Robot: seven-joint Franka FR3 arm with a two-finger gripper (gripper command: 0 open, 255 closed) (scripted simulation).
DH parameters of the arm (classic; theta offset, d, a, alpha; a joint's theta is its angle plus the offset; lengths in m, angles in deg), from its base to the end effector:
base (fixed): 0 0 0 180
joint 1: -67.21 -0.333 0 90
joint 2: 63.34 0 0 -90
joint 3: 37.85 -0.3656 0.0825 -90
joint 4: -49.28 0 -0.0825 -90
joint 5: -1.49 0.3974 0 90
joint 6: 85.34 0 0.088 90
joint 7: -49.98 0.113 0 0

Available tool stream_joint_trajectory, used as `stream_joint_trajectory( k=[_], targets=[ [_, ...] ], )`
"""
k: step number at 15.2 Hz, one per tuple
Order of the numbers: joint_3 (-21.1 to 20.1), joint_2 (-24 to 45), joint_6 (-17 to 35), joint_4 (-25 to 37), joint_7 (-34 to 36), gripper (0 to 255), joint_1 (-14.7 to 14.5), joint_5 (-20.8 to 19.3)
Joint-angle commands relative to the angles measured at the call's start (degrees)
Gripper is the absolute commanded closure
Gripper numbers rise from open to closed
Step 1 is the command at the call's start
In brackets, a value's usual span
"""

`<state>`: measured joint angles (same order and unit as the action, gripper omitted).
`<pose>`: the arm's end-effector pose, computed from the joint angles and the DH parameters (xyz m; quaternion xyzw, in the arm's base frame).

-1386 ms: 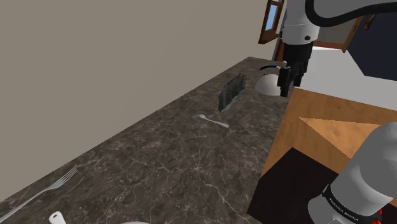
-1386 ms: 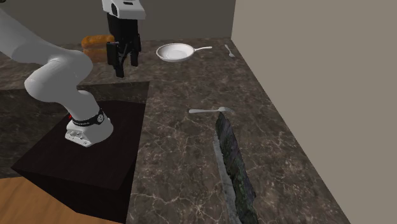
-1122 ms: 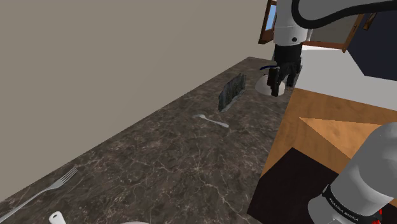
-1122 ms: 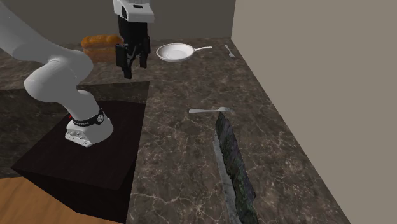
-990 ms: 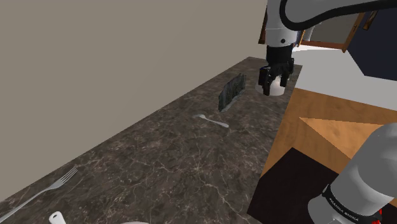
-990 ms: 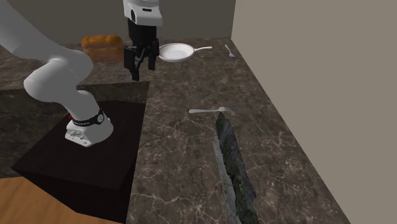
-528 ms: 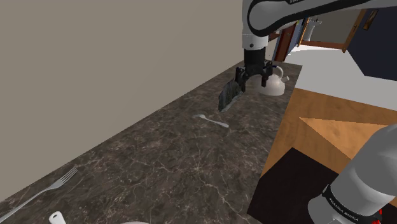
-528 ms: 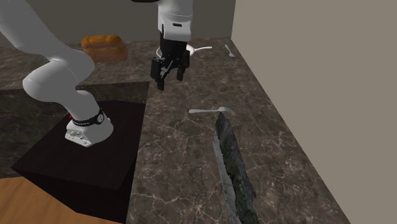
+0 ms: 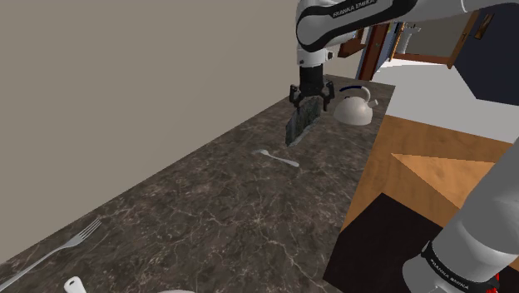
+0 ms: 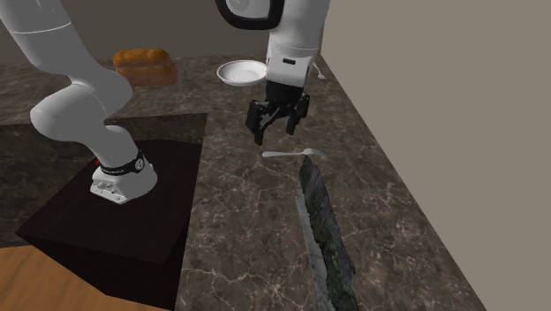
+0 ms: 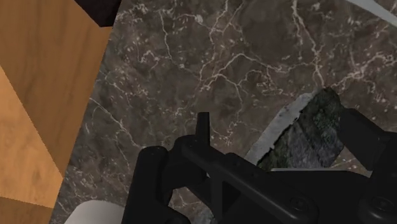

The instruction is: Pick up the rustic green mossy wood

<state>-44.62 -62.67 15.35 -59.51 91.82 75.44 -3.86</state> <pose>0.5584 -0.0233 0.5183 0.9303 -0.3561 -0.0563 0.0680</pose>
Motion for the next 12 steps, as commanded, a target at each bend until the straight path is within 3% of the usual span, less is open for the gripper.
stream_joint_trajectory(
  k=[1, 12],
  targets=[
    [0.5, 4.6, -0.2, 4.8, 3.9, 0, 0.4, -0.2],
    [5.7, 27.5, -4.7, 33.0, 19.9, 0, 3.3, 0.9]
  ],
)
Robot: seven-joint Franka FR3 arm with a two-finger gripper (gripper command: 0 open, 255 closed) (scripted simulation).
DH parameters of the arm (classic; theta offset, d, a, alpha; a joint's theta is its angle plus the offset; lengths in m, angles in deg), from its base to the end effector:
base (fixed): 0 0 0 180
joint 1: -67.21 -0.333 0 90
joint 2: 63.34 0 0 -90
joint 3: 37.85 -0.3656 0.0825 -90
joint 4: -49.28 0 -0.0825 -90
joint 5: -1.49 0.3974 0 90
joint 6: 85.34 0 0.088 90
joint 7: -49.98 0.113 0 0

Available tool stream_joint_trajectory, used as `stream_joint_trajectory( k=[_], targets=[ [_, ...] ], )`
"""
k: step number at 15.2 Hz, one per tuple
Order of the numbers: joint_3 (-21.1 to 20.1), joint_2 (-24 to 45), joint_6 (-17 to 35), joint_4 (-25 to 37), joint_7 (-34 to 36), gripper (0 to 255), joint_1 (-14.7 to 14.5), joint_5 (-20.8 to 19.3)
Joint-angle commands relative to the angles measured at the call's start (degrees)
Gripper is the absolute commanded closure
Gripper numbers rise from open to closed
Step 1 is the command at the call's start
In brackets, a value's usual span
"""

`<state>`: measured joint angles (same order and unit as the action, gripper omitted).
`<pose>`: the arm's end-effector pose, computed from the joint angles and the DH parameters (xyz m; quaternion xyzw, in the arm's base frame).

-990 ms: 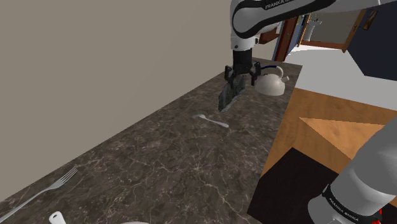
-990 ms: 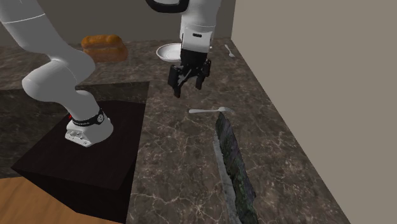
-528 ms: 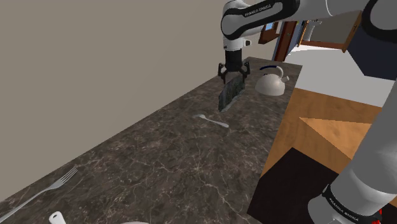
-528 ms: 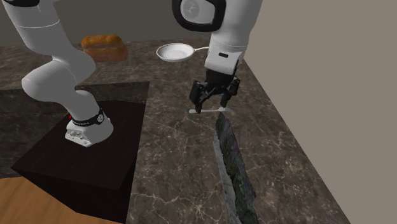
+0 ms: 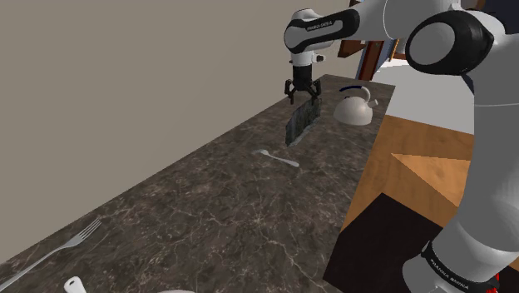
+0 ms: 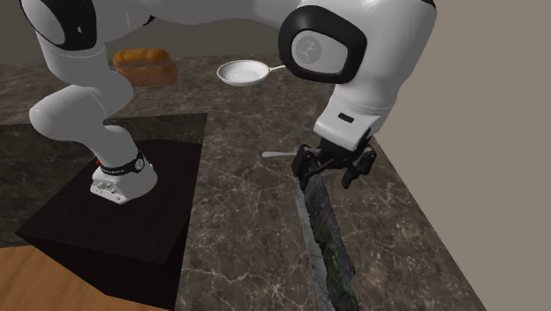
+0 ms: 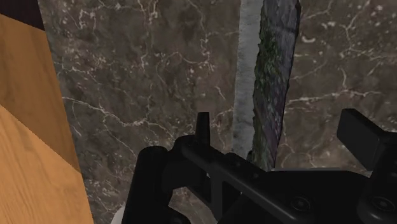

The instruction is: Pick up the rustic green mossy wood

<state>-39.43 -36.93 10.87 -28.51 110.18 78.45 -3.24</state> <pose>0.7013 -0.1319 0.4824 0.8210 -0.5657 -0.0482 0.0608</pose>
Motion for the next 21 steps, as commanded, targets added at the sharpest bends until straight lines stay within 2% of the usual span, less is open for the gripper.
stream_joint_trajectory(
  k=[1, 8, 10, 11, 21],
  targets=[
    [0.7, 2.4, -0.4, 2.9, 1.9, 0, 0.4, 0.4],
    [0.7, 3.0, 5.0, -1.8, 2.3, 0, 0.5, 0.3],
    [0.7, 3.0, 5.0, -1.8, 2.3, 0, 0.5, 0.3],
    [0.7, 3.0, 5.0, -1.9, 2.2, 255, 0.5, 0.3],
    [0.7, 2.9, 4.3, -1.3, 2.2, 255, 0.5, 0.3]
  ],
)
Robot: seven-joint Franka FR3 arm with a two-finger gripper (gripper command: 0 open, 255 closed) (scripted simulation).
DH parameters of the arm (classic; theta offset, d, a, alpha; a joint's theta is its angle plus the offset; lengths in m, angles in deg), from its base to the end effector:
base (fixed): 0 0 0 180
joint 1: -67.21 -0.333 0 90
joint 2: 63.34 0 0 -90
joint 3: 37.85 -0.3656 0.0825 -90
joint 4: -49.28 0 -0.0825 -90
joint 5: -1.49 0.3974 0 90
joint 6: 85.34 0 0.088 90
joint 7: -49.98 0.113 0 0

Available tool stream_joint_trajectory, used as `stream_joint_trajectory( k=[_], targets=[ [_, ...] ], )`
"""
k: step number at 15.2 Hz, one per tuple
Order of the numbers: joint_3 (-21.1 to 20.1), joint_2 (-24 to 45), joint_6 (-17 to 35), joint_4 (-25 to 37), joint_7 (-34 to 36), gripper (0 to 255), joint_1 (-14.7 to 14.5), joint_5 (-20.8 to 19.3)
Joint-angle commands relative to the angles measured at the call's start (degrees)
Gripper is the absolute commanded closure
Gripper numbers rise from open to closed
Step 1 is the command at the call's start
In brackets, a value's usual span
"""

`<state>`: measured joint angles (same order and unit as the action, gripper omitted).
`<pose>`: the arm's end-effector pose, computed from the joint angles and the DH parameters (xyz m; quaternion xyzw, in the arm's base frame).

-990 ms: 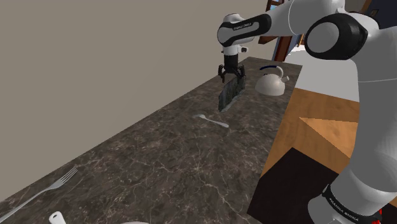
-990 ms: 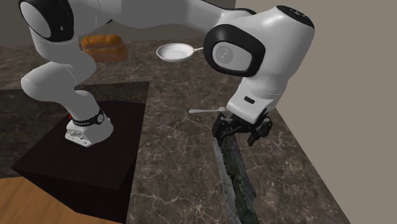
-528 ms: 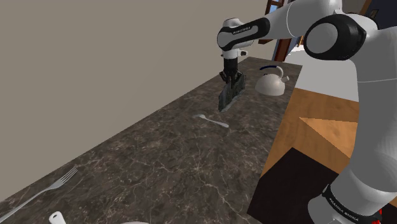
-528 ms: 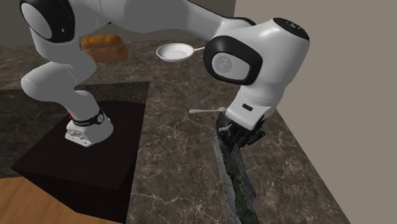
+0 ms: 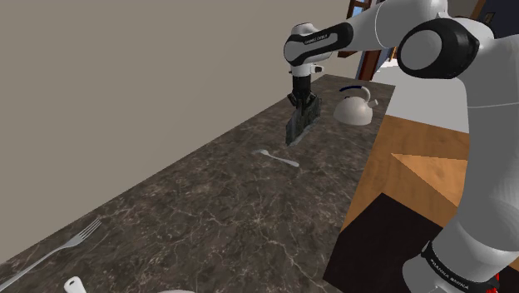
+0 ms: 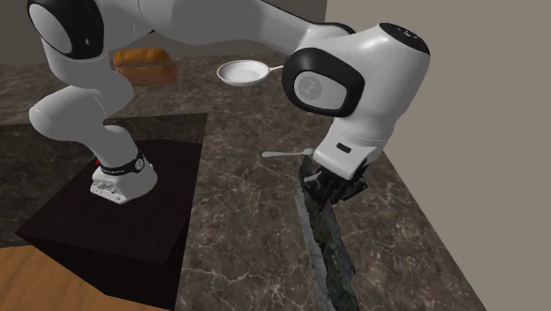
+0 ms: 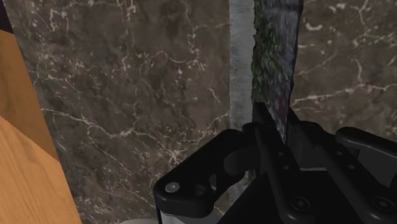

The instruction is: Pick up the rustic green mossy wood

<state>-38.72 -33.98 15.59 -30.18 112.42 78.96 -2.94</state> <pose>0.7108 -0.1463 0.4373 0.8053 -0.5879 -0.0473 0.0601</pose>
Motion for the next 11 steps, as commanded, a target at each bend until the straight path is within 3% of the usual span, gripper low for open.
stream_joint_trajectory(
  k=[1, 11],
  targets=[
    [0.0, -0.2, -1.1, 0.9, 0.0, 255, 0.0, 0.0],
    [0.0, -0.6, -8.6, 8.1, -0.5, 255, -0.1, 0.1]
  ],
)
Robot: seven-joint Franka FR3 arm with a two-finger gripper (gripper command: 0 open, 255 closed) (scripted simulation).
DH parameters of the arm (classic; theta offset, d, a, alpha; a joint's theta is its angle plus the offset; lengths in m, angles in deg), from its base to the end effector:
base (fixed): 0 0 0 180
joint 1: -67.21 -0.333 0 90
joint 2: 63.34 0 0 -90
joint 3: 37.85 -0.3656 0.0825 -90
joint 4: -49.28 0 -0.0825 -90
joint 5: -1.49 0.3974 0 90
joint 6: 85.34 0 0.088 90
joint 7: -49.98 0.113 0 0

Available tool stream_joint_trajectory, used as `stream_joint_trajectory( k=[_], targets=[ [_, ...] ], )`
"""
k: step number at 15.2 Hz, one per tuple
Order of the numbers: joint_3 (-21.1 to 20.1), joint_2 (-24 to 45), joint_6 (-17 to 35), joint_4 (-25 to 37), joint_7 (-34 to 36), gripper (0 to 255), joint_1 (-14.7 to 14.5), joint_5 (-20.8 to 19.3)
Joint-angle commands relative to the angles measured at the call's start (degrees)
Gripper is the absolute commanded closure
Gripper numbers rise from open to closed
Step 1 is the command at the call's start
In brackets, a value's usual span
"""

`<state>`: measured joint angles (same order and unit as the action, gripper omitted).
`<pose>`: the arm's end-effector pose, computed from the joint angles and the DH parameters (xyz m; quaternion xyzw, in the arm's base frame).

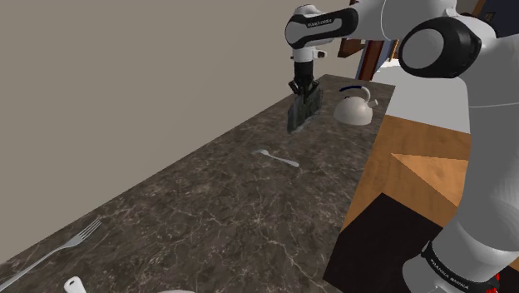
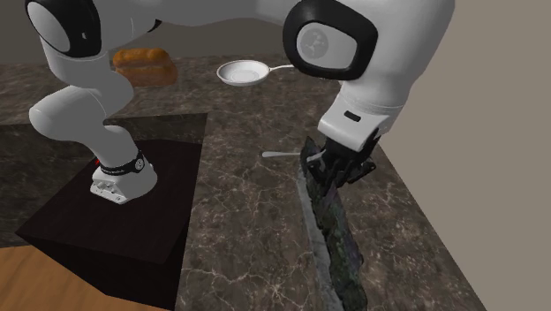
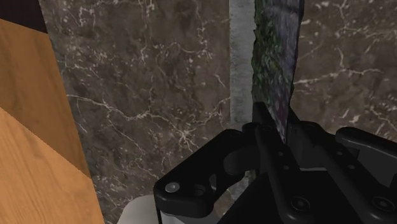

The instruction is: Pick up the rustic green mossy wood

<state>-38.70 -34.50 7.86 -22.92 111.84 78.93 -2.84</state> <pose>0.7112 -0.1474 0.4947 0.8053 -0.5880 -0.0471 0.0600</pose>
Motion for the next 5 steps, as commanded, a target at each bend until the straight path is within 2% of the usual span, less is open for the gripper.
stream_joint_trajectory(
  k=[1, 5],
  targets=[
    [0.0, 0.0, -1.6, 1.6, 0.0, 255, -0.1, 0.0],
    [0.0, 0.2, -3.4, 3.6, -0.1, 255, -0.1, 0.0]
  ],
)
